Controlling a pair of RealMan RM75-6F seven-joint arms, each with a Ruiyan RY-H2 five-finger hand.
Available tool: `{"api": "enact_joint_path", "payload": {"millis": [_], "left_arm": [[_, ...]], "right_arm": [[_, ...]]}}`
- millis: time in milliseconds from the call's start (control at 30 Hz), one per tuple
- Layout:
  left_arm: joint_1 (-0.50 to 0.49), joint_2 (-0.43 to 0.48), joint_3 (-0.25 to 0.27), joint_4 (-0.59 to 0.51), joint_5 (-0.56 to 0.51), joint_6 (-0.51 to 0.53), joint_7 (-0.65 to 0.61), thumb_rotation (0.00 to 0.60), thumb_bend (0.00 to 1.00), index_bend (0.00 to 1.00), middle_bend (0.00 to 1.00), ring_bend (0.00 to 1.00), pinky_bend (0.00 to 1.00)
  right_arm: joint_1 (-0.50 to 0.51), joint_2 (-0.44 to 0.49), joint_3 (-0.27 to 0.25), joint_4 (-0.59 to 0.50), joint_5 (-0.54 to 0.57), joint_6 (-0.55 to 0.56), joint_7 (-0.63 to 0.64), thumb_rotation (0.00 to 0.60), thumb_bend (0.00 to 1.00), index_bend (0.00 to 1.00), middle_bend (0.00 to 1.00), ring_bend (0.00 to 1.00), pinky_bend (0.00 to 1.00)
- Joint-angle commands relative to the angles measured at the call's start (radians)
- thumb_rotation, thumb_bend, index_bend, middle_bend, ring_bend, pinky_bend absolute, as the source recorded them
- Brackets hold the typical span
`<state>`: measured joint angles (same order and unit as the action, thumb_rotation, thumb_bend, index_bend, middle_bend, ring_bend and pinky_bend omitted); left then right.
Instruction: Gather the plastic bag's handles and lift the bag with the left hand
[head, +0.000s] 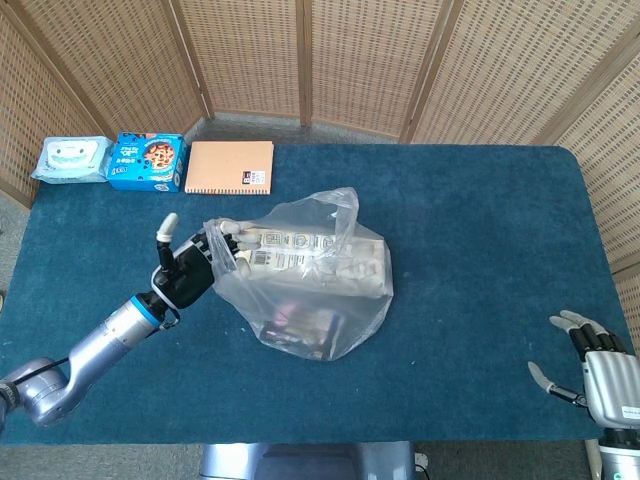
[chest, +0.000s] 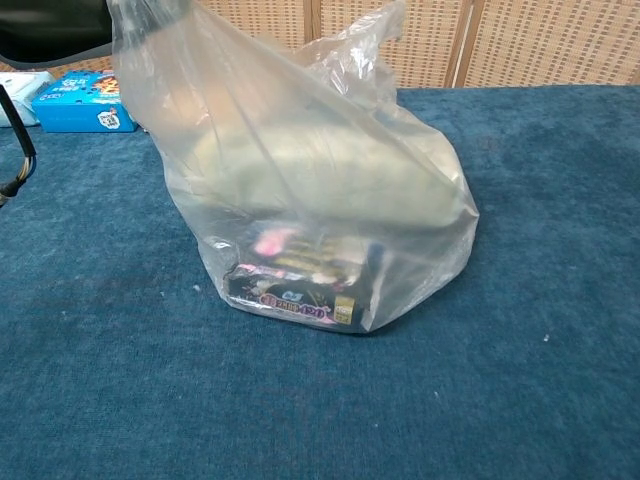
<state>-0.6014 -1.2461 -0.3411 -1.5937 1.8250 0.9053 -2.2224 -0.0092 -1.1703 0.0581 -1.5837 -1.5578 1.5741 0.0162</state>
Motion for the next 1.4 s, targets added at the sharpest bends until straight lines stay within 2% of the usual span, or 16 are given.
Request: {"api": "enact_joint_path", "payload": {"millis": [33,200,400,1033,1133,1400], "left_arm": [[-0.043,0.016,0.056,0.03,0.021,0.074,0.003,0.0,0.24,0.35,0.36,0.35,0.47],[-0.072,0.035,0.116,0.021,0.004,0.113,0.029,0.0,0.24,0.35,0.36,0.35,0.47],[-0.099,0.055,0.172,0.004,-0.018,0.155,0.062,0.0,0.24,0.35,0.36,0.35,0.47],[-0.152,0.087,0.354,-0.063,0.017,0.28,0.096,0.0,0.24,0.35,0.36,0.35,0.47],[-0.157,0.086,0.379,-0.068,0.023,0.294,0.092,0.0,0.24,0.35,0.36,0.35,0.47],[-0.167,0.089,0.435,-0.073,0.056,0.354,0.09,0.0,0.24,0.35,0.36,0.35,0.47]], "right_arm": [[0.02,-0.009,0.01,0.012,-0.001,-0.017,0.009,0.321,0.3,0.24,0.22,0.22,0.24],[0.056,-0.035,0.037,0.032,0.003,-0.037,0.019,0.332,0.23,0.24,0.22,0.22,0.24],[0.118,-0.078,0.076,0.055,0.01,-0.076,0.056,0.352,0.19,0.24,0.22,0.22,0.24],[0.27,-0.154,0.158,0.12,0.06,-0.18,0.15,0.366,0.19,0.24,0.22,0.22,0.24],[0.282,-0.162,0.159,0.128,0.068,-0.19,0.163,0.382,0.19,0.24,0.22,0.22,0.24],[0.305,-0.176,0.163,0.144,0.079,-0.2,0.178,0.381,0.19,0.24,0.21,0.22,0.24]]}}
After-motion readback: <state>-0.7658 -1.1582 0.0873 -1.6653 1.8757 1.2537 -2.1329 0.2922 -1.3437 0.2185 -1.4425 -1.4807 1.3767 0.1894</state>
